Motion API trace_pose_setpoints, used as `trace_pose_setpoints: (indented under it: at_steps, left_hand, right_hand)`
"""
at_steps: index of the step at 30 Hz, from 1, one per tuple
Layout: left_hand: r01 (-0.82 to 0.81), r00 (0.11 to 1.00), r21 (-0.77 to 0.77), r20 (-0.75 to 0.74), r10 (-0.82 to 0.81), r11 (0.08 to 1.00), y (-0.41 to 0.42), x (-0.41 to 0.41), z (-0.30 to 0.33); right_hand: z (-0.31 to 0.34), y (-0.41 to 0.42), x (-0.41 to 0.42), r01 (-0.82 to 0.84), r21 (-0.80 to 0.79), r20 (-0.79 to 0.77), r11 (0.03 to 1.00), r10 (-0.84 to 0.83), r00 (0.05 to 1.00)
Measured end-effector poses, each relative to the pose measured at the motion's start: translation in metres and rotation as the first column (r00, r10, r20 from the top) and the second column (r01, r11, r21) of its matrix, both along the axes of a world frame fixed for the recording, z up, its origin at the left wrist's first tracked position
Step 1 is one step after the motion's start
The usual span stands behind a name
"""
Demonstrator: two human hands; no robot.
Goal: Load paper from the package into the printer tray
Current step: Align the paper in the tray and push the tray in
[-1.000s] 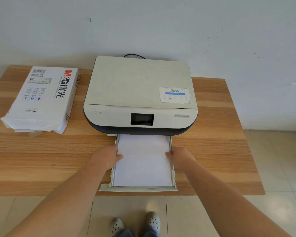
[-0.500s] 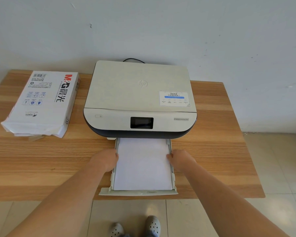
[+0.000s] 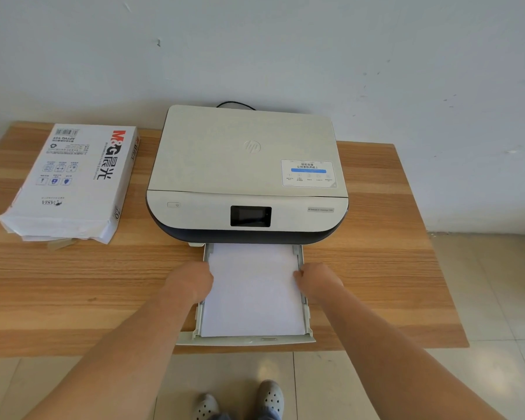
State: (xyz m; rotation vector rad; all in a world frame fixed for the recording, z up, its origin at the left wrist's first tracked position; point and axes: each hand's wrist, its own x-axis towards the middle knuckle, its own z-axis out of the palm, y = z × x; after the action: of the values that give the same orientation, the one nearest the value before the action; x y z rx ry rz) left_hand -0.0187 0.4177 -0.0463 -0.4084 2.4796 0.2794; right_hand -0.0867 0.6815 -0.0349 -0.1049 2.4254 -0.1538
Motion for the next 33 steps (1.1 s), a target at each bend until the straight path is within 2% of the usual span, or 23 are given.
trace_pose_setpoints:
  at_steps: [3, 9, 17, 22, 26, 30, 33]
  left_hand:
    - [0.0, 1.0, 0.044, 0.023, -0.001, 0.999, 0.001, 0.005, 0.002]
    - [-0.031, 0.999, 0.059, -0.027, 0.033, 0.998, -0.001, 0.006, -0.001]
    - [0.056, 0.998, 0.0, -0.011, -0.056, 0.998, 0.002, 0.006, 0.0]
    - [0.035, 0.999, -0.003, 0.018, -0.035, 0.999, 0.003, 0.004, -0.002]
    - [0.021, 0.999, 0.007, 0.028, -0.021, 1.0, 0.006, 0.004, -0.001]
    - [-0.074, 0.997, 0.064, 0.006, 0.074, 0.995, 0.002, 0.006, -0.003]
    - [-0.058, 0.998, 0.073, 0.006, 0.058, 0.996, 0.002, 0.006, -0.002]
  right_hand:
    - [-0.001, -0.002, 0.001, 0.014, -0.002, 0.002, 1.0, -0.014, 1.0]
    - [0.003, 0.002, 0.005, -0.011, 0.006, -0.043, 1.0, 0.011, 0.999]
    - [-0.002, -0.006, 0.003, -0.004, 0.103, -0.008, 0.995, 0.005, 1.0]
    - [-0.003, -0.008, 0.004, -0.002, 0.121, 0.006, 0.993, 0.001, 1.0]
    - [-0.001, -0.009, 0.005, 0.042, 0.092, -0.002, 0.995, -0.042, 0.999]
    - [0.0, -0.002, 0.005, 0.059, 0.018, -0.01, 0.998, -0.059, 0.998]
    - [-0.001, -0.001, 0.004, 0.047, 0.016, -0.024, 0.999, -0.046, 0.999]
